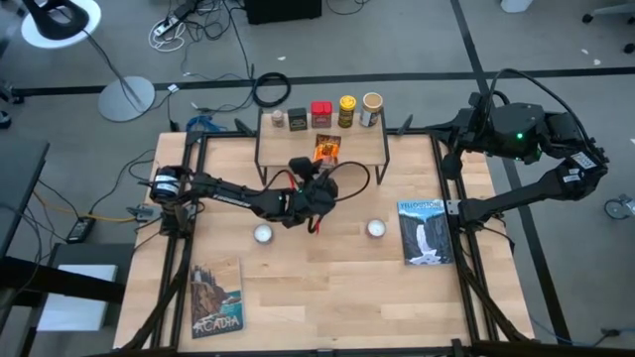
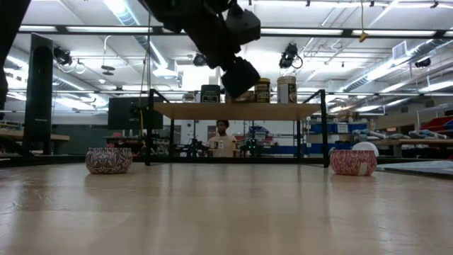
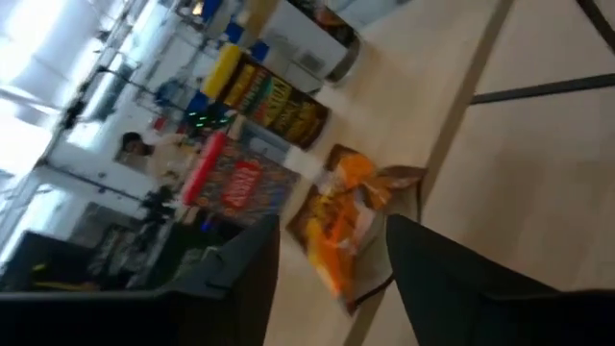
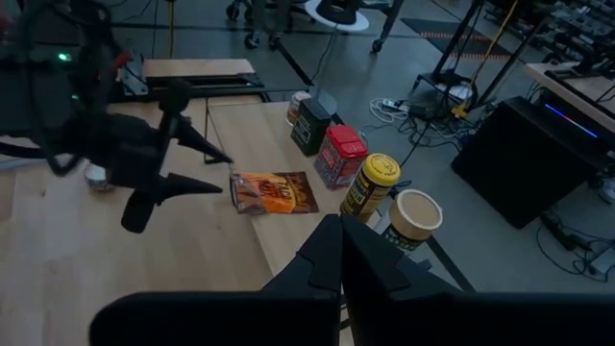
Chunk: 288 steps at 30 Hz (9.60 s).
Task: Shelf spices
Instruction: Put the orange seasoning pack on the shelf
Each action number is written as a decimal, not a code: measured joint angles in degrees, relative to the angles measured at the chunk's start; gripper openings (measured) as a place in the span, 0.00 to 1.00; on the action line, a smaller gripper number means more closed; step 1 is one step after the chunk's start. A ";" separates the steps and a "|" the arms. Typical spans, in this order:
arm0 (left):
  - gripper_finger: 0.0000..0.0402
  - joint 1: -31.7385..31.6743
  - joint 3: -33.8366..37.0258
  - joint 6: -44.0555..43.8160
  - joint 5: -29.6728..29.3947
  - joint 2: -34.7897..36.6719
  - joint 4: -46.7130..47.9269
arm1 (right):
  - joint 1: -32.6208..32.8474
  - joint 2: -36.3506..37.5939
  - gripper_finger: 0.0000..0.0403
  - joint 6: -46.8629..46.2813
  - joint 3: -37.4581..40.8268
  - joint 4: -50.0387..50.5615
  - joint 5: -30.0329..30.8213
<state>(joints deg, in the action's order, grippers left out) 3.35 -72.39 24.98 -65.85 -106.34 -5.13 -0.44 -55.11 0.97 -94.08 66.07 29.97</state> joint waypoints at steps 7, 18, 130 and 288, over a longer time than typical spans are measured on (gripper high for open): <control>0.50 1.81 -2.51 1.72 -14.12 1.14 1.08 | -0.01 -0.43 0.02 0.07 0.00 0.02 -1.25; 0.34 -0.89 -2.72 -17.76 8.61 16.19 18.28 | 0.00 -2.59 0.02 0.17 0.00 0.02 -4.21; 0.44 -30.99 -2.78 -68.11 81.06 8.90 25.77 | -0.01 -3.10 0.01 4.34 0.00 -3.48 -9.13; 0.01 -31.10 -2.70 -40.20 91.28 50.60 19.77 | 4.21 -47.41 0.01 16.95 21.88 -40.98 24.28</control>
<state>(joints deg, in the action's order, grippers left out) -27.75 -75.09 -15.22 25.43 -55.75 14.63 3.77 -102.52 17.92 -72.20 25.09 54.25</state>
